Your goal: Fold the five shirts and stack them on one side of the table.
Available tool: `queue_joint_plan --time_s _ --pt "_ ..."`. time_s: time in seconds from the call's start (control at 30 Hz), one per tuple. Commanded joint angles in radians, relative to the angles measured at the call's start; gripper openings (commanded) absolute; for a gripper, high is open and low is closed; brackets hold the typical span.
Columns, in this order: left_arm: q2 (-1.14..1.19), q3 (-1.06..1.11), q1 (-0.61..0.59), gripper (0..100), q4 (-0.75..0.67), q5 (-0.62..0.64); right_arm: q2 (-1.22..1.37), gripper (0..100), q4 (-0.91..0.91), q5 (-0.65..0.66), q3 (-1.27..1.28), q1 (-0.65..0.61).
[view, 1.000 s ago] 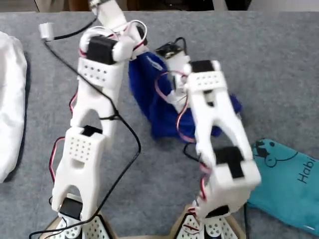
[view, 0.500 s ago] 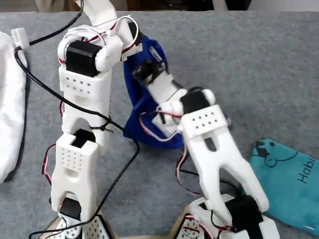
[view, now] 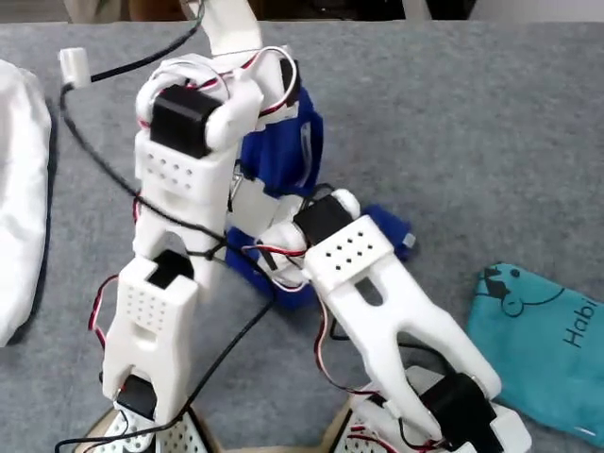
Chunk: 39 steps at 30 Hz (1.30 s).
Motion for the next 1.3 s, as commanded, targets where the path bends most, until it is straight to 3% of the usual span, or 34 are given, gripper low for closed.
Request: queue_joint_plan --time_s 0.0,0.17,0.33,0.7,0.8,0.93,1.07,1.27 --pt "-0.119 -0.04 0.006 2 0.0 -0.068 -0.019 0.5 0.017 0.014 -0.099 -0.048" --pt "-0.145 0.003 0.005 2 0.009 -0.12 0.031 0.5 0.017 0.014 -0.16 -0.064" --pt "-0.148 0.095 0.043 10 0.009 -0.133 0.079 0.5 -0.023 0.02 -0.18 -0.09" --pt "-0.148 0.049 0.052 11 0.012 -0.193 0.071 0.9 -0.058 0.021 -0.183 -0.097" --pt "-0.148 0.038 0.006 11 0.009 -0.209 0.071 1.2 -0.021 0.058 -0.183 -0.074" --pt "-0.148 0.038 -0.06 12 0.008 -0.186 0.071 11.7 0.043 0.123 -0.185 0.019" --pt "-0.163 -0.041 -0.203 12 0.005 -0.063 0.033 24.5 0.097 0.187 -0.193 0.189" --pt "-0.183 -0.055 -0.384 12 0.014 0.02 -0.028 27.8 0.106 0.242 -0.269 0.426"
